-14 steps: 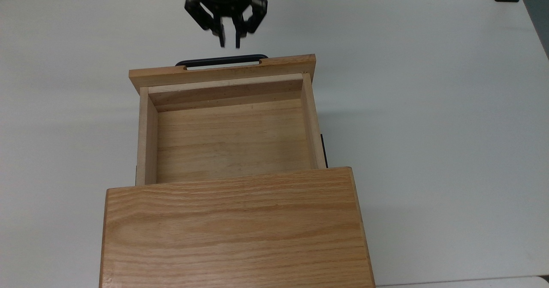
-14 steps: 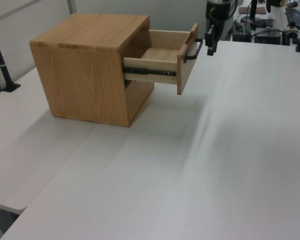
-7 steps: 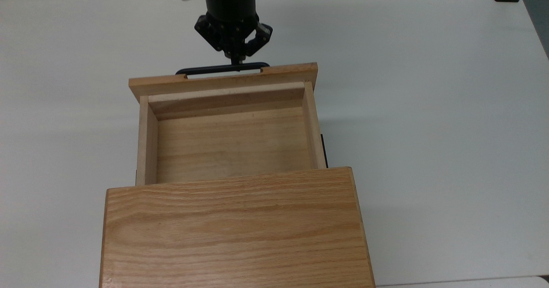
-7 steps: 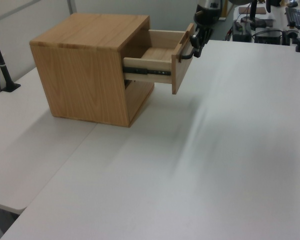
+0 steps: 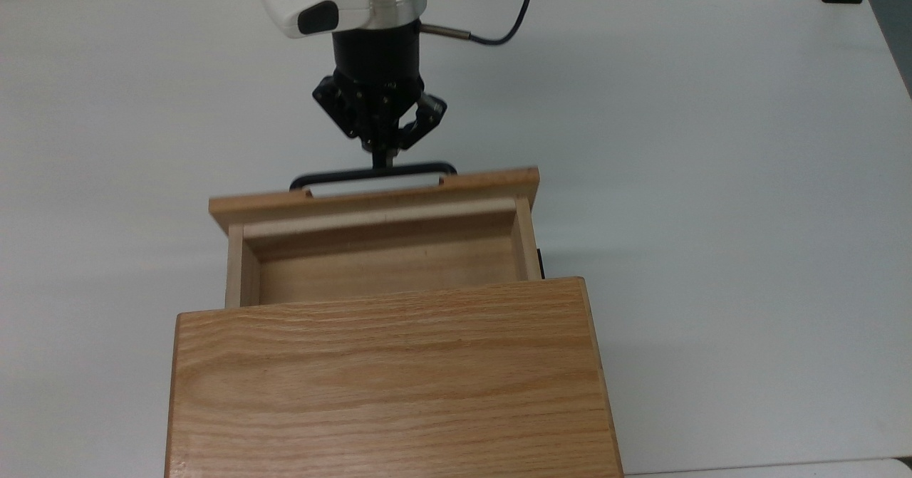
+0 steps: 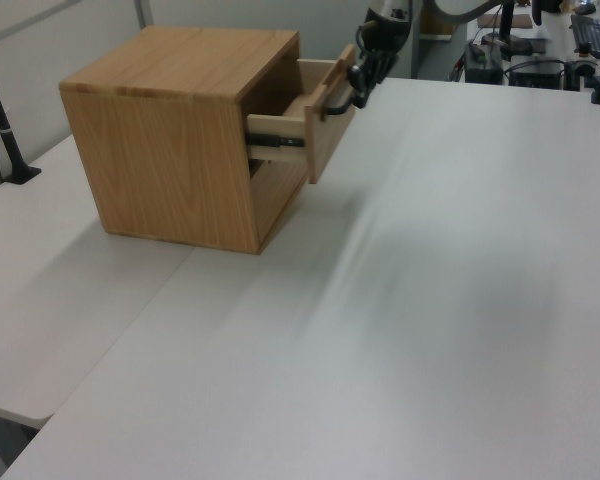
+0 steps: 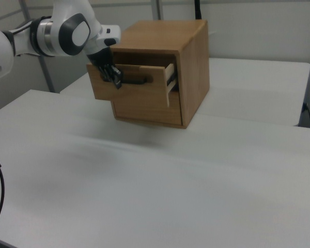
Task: Close the drawer by sliding it
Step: 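Push the drawer front with the gripper into the cabinet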
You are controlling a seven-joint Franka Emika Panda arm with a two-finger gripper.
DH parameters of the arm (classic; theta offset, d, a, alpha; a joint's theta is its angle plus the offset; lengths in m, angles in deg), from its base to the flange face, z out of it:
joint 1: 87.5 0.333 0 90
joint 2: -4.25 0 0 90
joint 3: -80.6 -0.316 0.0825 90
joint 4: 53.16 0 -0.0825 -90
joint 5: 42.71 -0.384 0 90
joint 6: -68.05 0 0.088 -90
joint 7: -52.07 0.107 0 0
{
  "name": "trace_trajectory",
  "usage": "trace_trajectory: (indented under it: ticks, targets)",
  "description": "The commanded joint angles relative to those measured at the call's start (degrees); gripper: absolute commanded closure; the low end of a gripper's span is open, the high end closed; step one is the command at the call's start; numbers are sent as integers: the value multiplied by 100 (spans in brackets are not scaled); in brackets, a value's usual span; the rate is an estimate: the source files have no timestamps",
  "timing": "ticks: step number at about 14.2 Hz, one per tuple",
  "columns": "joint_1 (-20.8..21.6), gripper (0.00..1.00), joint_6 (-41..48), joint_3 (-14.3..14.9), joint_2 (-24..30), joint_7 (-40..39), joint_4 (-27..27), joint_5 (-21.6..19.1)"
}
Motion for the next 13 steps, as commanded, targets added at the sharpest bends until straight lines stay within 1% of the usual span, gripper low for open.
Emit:
trace_trajectory:
  ticks: [1, 3, 4, 6, 7, 9, 11, 13]
  targets:
    - [149, 98, -188, 60, -549, 464, -788, 506]
    - [167, 98, -598, 69, -751, 640, -965, 639]
    - [167, 98, -914, 77, -830, 763, -983, 787]
    - [185, 99, -1128, 69, -971, 834, -992, 1121]
    - [219, 99, -1172, 77, -989, 904, -992, 1218]
    - [220, 99, -1374, 69, -1086, 1019, -1044, 1289]
    - [220, 100, -1462, 77, -1261, 1036, -1272, 1290]
    - [220, 100, -1672, 95, -1428, 1237, -1448, 1298]
